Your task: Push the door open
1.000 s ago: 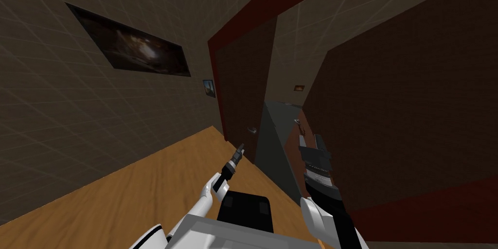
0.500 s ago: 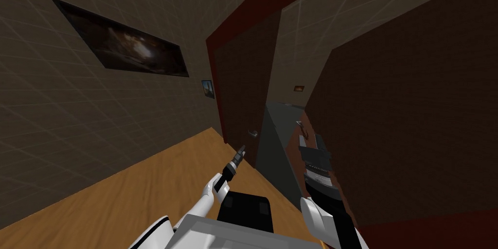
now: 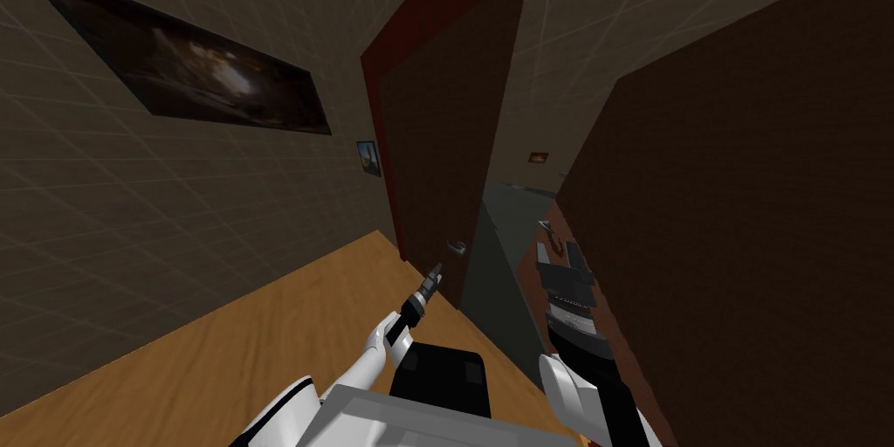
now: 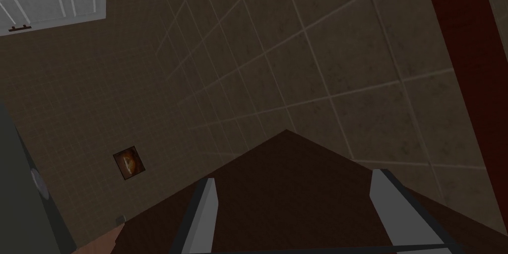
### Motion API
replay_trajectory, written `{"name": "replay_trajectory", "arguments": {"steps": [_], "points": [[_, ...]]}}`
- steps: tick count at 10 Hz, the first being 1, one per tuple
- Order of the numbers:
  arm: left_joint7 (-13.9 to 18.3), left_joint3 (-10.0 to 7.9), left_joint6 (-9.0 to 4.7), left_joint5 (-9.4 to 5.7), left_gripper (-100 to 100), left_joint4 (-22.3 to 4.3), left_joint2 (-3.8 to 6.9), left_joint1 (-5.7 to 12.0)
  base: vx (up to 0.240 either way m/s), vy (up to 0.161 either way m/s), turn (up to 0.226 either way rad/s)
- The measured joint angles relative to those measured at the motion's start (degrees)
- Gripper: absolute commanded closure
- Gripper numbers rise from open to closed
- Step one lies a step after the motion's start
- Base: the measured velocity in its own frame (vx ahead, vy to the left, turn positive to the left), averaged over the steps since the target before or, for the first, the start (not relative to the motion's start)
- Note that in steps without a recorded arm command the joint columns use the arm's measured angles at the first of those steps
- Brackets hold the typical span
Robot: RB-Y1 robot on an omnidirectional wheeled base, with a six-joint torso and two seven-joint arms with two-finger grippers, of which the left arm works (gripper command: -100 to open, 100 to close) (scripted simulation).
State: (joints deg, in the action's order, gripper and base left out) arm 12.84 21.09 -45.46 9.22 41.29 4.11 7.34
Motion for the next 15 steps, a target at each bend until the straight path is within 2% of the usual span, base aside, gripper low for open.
{"name": "replay_trajectory", "arguments": {"steps": [2, 5, 10, 11, 15], "points": [[0.17, 0.33, -0.23, 0.07, -100, -0.73, -0.04, 0.21, 0.086, -0.005, -0.018], [-0.25, -0.06, -0.2, -0.1, -100, -1.01, 0.0, 0.23, 0.19, -0.112, -0.033], [-1.1, -0.82, -0.33, -0.42, -100, -1.8, -0.91, 0.44, 0.166, -0.082, -0.024], [-1.13, -0.83, -0.32, -0.43, 100, -1.79, -0.95, 0.46, -0.011, 0.004, 0.004], [-1.13, -0.88, -0.25, -0.44, 100, -1.7, -0.93, 0.72, -0.008, 0.007, -0.006]]}}
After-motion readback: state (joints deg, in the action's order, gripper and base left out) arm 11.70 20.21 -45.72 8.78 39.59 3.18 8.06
